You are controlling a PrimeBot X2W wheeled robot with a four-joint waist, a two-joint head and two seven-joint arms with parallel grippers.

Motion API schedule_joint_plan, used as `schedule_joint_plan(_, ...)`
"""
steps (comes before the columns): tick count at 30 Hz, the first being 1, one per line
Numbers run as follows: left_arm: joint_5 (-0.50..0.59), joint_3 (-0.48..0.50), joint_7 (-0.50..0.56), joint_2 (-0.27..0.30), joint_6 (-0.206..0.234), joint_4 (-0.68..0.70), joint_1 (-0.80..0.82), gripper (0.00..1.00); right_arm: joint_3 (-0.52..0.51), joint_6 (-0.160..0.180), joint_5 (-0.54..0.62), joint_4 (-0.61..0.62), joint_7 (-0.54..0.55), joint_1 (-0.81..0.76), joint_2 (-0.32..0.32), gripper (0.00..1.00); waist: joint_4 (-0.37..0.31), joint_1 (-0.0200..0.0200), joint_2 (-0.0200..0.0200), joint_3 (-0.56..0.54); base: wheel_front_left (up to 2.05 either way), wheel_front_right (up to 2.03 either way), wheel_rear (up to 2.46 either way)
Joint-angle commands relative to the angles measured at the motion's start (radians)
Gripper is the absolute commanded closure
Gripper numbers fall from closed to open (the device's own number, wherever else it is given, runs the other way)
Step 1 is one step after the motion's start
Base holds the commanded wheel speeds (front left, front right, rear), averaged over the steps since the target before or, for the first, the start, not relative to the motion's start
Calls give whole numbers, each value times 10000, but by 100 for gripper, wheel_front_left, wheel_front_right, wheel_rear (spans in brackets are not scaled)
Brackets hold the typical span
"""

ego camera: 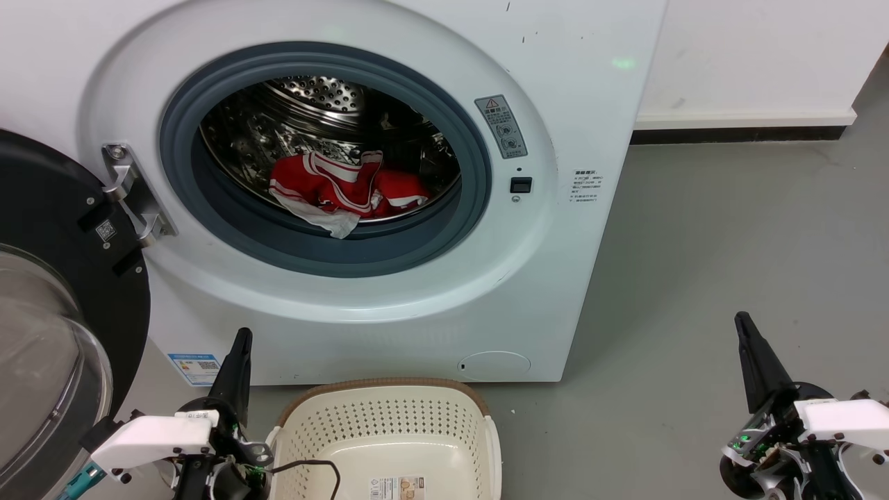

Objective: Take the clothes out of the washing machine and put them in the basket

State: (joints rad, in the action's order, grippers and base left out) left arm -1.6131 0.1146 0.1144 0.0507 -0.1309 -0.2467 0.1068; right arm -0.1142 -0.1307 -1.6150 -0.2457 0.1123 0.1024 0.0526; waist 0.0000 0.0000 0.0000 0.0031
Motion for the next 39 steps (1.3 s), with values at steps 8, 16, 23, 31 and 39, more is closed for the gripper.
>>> schedule_joint_plan(8, 3, 15, 6, -22, -24, 14, 41, 100, 6, 1, 44, -17, 20, 139, -38, 100, 0, 0, 0, 0, 0, 0, 0)
schedule_joint_plan(16, 1, 15, 6, -22, -24, 14, 41, 100, 7, 1, 44, -17, 20, 139, -38, 100, 0, 0, 0, 0, 0, 0, 0)
schedule_joint_plan(23, 3, 15, 6, -22, -24, 14, 41, 100, 7, 0, 43, -17, 20, 139, -38, 100, 0, 0, 0, 0, 0, 0, 0)
schedule_joint_plan(31, 1, 15, 6, -22, -24, 14, 41, 100, 7, 1, 43, -17, 20, 139, -38, 100, 0, 0, 0, 0, 0, 0, 0)
schedule_joint_plan(39, -36, -130, -96, -4, 4, -68, -24, 0, 90, 0, 37, -4, -112, -77, -3, 0, 1, 0, 0, 2, 0, 0, 0)
